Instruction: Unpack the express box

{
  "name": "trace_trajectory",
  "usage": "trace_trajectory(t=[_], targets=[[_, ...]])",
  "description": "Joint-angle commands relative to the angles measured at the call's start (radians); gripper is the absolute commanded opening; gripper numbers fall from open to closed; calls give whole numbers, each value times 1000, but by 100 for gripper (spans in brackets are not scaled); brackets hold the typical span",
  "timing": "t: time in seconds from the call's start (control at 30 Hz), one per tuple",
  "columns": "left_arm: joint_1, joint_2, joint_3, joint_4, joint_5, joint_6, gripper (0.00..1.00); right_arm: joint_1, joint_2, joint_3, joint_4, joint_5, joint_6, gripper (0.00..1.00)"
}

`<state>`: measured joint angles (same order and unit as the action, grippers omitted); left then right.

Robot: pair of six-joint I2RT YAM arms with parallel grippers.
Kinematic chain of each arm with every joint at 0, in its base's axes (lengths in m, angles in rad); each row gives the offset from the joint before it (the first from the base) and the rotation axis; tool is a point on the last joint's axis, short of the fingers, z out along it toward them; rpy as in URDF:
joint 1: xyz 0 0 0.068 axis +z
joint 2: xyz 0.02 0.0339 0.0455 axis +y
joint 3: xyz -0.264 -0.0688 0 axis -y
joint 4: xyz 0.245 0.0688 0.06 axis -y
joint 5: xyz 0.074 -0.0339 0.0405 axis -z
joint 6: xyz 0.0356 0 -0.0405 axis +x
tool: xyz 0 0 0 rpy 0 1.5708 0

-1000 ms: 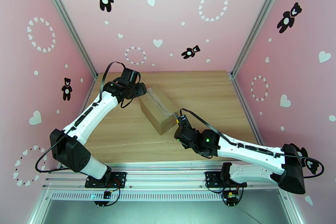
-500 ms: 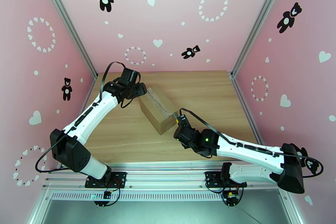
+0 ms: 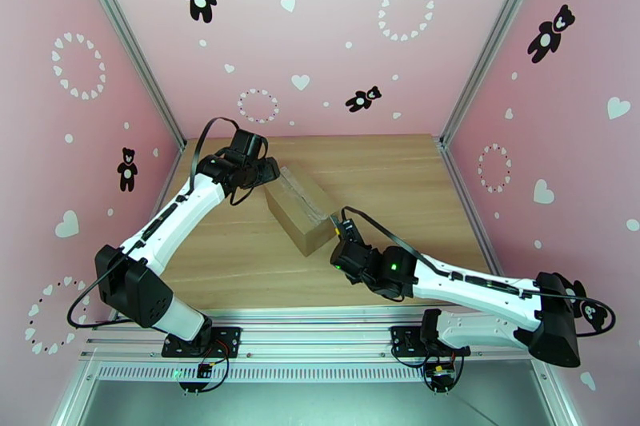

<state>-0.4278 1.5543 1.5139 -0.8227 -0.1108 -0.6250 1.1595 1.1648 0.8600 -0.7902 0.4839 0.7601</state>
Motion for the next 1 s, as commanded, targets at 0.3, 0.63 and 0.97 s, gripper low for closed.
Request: trace_trajectory(t=[0.3, 0.63, 0.97], targets=[[1, 6, 5, 10, 14, -10, 61, 12, 2, 30, -36, 27, 15, 0], [1, 6, 4, 9, 14, -10, 62, 14, -3, 34, -38, 40, 18, 0], [2, 4, 3, 11, 13, -11, 62, 14, 3, 42, -27, 40, 9, 0]])
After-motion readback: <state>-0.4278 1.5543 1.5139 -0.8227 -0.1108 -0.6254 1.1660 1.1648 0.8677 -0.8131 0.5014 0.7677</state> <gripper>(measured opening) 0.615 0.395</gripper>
